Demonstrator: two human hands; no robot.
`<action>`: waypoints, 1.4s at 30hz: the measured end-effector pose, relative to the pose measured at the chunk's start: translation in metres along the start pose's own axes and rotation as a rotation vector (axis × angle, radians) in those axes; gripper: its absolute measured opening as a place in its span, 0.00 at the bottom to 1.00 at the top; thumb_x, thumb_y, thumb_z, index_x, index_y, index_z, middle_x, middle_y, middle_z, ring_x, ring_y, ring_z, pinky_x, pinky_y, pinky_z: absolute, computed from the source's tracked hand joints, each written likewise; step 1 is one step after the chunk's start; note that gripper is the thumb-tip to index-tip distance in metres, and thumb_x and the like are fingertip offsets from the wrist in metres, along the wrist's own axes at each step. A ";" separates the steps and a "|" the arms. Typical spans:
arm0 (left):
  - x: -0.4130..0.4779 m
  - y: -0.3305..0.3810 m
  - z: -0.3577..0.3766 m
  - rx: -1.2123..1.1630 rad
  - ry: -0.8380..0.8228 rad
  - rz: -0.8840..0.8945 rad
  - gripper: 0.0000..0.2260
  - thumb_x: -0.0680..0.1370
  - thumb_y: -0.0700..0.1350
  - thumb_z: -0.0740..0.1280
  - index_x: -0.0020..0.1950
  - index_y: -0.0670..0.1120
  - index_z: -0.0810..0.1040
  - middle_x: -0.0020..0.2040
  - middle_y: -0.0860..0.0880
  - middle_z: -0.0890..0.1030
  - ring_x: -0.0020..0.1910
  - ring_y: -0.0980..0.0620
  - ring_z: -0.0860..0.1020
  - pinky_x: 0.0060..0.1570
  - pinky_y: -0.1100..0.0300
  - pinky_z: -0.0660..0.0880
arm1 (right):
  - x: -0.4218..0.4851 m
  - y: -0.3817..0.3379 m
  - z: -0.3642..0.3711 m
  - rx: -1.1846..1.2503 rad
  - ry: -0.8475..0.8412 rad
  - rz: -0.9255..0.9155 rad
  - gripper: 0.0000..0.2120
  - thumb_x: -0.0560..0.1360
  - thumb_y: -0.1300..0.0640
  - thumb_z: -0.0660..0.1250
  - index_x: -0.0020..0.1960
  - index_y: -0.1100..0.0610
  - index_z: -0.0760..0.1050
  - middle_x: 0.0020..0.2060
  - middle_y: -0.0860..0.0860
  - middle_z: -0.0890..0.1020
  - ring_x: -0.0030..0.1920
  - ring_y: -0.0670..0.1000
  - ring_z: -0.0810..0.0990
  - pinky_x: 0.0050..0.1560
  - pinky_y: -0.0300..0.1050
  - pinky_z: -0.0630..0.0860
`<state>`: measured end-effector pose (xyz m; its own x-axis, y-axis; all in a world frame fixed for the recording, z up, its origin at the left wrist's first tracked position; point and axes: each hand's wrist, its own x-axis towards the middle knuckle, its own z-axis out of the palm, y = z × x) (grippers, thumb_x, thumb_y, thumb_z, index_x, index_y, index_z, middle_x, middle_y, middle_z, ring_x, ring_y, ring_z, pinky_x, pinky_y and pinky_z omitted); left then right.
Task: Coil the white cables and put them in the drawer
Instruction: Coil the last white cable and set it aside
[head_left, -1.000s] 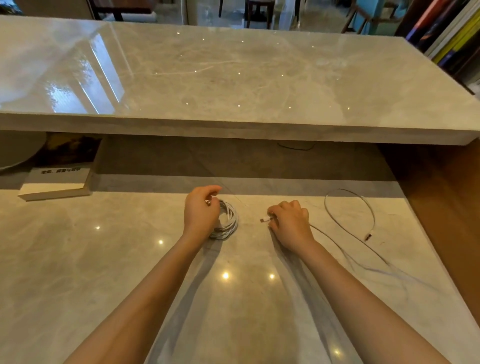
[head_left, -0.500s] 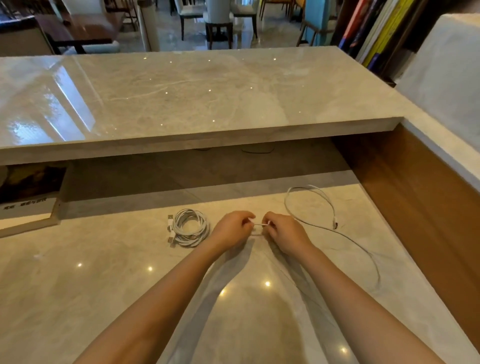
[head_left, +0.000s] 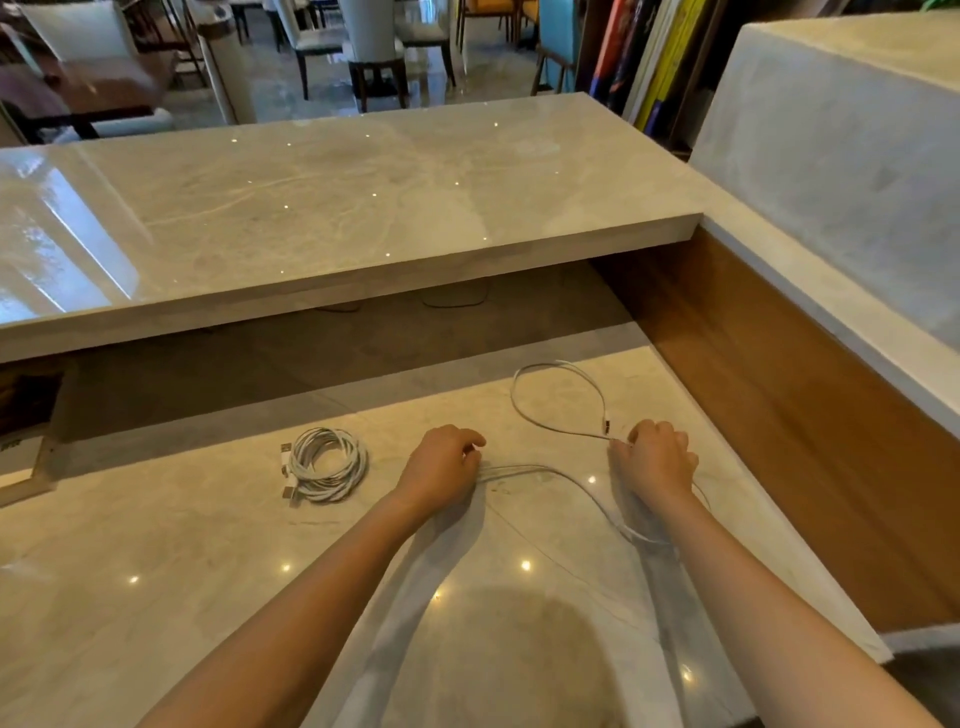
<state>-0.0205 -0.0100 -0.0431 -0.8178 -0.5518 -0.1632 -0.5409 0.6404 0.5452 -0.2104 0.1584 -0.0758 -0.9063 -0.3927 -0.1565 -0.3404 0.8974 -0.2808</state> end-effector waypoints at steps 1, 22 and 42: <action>0.001 0.004 0.000 -0.001 0.017 0.006 0.13 0.79 0.42 0.59 0.61 0.46 0.78 0.59 0.46 0.79 0.56 0.49 0.75 0.54 0.61 0.71 | 0.001 0.000 0.000 0.025 0.034 -0.021 0.17 0.78 0.46 0.58 0.54 0.59 0.74 0.55 0.57 0.76 0.58 0.58 0.70 0.55 0.53 0.66; 0.006 0.157 -0.018 -1.360 0.132 -0.325 0.09 0.81 0.38 0.52 0.50 0.40 0.71 0.32 0.48 0.72 0.31 0.52 0.72 0.38 0.59 0.76 | -0.073 -0.009 -0.059 0.468 0.312 -0.693 0.11 0.73 0.46 0.65 0.43 0.54 0.75 0.39 0.48 0.77 0.42 0.48 0.73 0.42 0.39 0.69; -0.133 0.136 -0.150 -1.009 -0.774 0.191 0.13 0.81 0.46 0.54 0.44 0.43 0.74 0.24 0.52 0.64 0.21 0.58 0.58 0.18 0.67 0.53 | -0.148 -0.070 -0.165 0.835 -0.376 -0.833 0.18 0.78 0.43 0.48 0.57 0.44 0.75 0.56 0.39 0.78 0.57 0.33 0.73 0.61 0.32 0.67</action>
<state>0.0446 0.0702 0.1759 -0.9497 0.1732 -0.2610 -0.2933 -0.1987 0.9352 -0.0936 0.1868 0.1232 -0.3155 -0.9392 0.1357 -0.3892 -0.0024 -0.9212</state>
